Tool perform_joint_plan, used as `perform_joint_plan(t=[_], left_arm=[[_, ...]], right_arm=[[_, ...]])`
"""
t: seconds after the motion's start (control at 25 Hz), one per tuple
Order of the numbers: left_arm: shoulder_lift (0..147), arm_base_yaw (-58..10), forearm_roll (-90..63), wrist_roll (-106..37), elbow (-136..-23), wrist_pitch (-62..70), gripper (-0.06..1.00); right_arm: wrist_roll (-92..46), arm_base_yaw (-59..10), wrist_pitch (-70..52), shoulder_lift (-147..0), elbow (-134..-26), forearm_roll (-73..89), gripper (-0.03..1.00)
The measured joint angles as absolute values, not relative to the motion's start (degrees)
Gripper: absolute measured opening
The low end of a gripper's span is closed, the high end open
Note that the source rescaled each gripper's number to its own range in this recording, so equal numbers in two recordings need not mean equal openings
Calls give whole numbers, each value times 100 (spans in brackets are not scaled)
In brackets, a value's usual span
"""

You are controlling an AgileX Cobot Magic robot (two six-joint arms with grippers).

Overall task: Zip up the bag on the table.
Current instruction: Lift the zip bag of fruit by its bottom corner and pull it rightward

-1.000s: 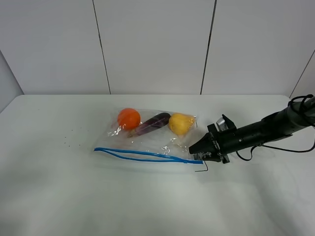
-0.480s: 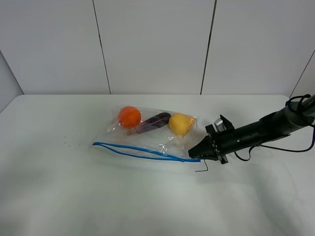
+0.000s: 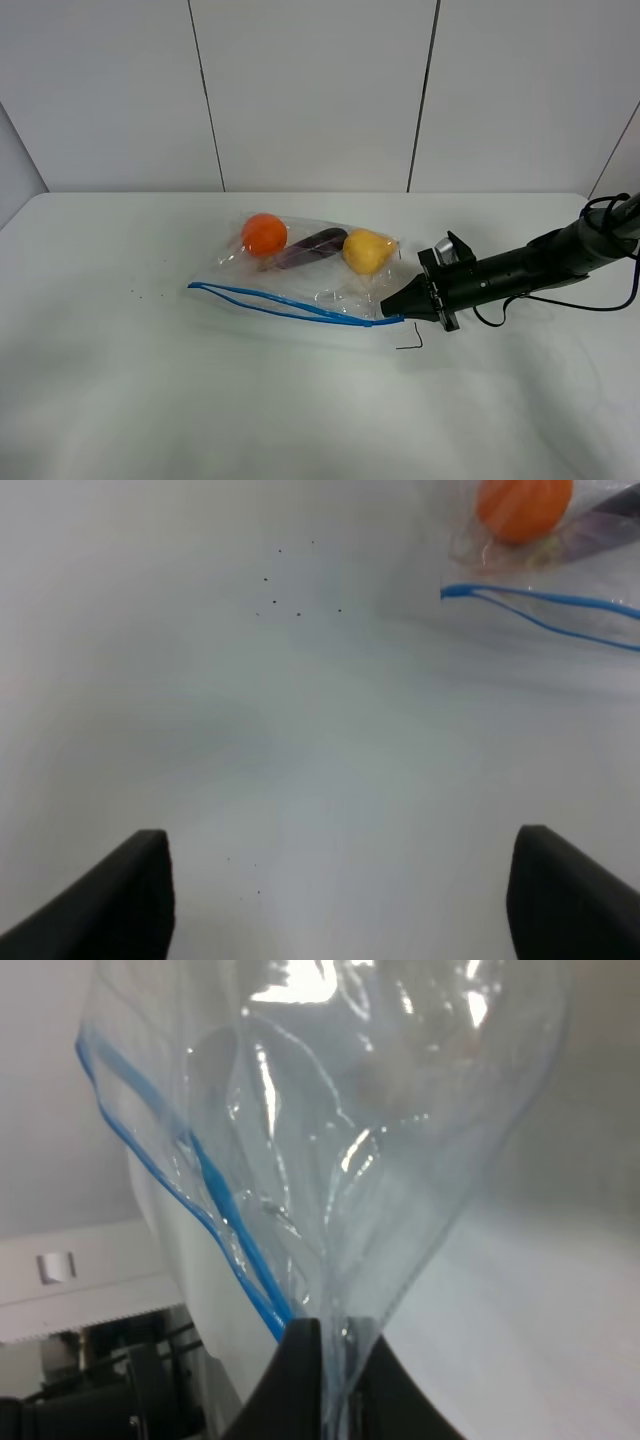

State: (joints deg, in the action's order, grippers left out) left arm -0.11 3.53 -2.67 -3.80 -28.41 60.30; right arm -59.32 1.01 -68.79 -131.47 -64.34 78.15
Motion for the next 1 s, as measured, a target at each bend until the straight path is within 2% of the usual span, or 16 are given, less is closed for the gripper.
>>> perform_joint_plan(t=[1.0], left_arm=[[-11, 353, -267, -380, -2841, 6030, 96]], right_arm=[[-4545, 97, -6881, -12032, -6418, 8351, 0]])
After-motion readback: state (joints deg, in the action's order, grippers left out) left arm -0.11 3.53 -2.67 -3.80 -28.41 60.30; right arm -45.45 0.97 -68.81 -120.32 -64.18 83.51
